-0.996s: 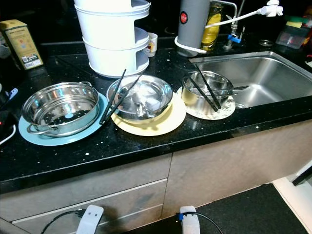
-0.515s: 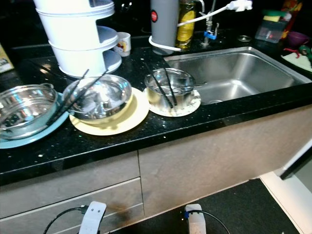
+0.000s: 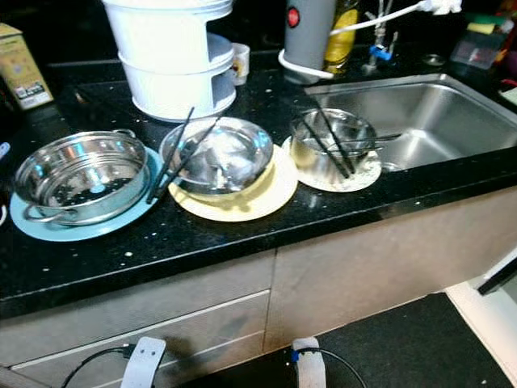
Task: Kitchen organization
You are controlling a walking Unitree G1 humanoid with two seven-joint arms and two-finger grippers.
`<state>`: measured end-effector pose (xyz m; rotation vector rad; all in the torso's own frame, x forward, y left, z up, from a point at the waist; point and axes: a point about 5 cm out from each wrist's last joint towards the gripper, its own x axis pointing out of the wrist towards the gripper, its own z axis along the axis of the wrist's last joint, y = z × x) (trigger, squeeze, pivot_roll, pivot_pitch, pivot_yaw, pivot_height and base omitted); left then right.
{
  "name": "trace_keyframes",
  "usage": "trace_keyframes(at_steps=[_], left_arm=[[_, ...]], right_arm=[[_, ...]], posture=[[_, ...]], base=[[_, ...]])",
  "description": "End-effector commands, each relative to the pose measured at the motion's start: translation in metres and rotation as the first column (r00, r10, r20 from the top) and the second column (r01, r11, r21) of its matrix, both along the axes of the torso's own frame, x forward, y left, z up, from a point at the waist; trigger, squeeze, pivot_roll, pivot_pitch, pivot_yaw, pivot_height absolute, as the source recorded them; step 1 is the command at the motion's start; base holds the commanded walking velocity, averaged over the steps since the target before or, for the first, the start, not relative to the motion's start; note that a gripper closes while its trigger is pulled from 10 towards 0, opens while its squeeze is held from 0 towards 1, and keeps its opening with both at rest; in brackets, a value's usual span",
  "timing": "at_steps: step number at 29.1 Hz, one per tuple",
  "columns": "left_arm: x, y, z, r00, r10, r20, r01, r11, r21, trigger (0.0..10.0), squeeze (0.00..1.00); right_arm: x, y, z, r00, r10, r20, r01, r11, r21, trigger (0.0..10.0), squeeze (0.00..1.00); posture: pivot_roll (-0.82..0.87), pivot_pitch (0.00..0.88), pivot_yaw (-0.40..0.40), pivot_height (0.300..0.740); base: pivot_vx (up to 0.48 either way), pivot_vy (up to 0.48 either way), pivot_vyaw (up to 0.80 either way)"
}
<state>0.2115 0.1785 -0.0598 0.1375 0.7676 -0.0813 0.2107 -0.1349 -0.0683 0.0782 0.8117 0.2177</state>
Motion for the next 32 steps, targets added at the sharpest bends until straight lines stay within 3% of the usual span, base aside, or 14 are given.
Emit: trace_keyframes(at_steps=[1, 11, 26, 32], left_arm=[[-0.0059, -0.0036, -0.0023, 1.0, -0.01, 0.005, 0.01, 1.0, -0.012, 10.0, 0.0], [-0.0097, -0.0029, -0.0015, 0.999, -0.032, 0.021, 0.032, 0.999, -0.008, 10.0, 0.0], [-0.0128, -0.0011, -0.0055, 1.0, -0.015, -0.027, 0.015, 1.0, -0.002, 10.0, 0.0], [-0.0117, -0.0017, -0.0055, 0.999, -0.02, -0.031, 0.02, 1.0, -0.002, 10.0, 0.0]], right_arm=[[-0.0094, -0.0062, -0.0058, 0.999, -0.008, -0.035, 0.008, 1.0, -0.018, 10.0, 0.0], [-0.011, -0.007, -0.0066, 0.999, 0.007, -0.04, -0.008, 1.0, -0.024, 10.0, 0.0], [-0.0102, -0.0069, -0.0062, 0.999, 0.013, -0.039, -0.014, 1.0, -0.028, 10.0, 0.0], [-0.0101, -0.0051, -0.0061, 0.999, 0.01, -0.037, -0.011, 1.0, -0.023, 10.0, 0.0]], posture=[[-0.05, 0.153, -0.041, 0.74], [-0.04, 0.155, -0.046, 0.74], [-0.04, 0.157, -0.049, 0.74], [-0.04, 0.156, -0.046, 0.74]], base=[[0.0, 0.0, 0.0], [0.0, 0.0, 0.0], [0.0, 0.0, 0.0], [-0.28, 0.0, 0.0]])
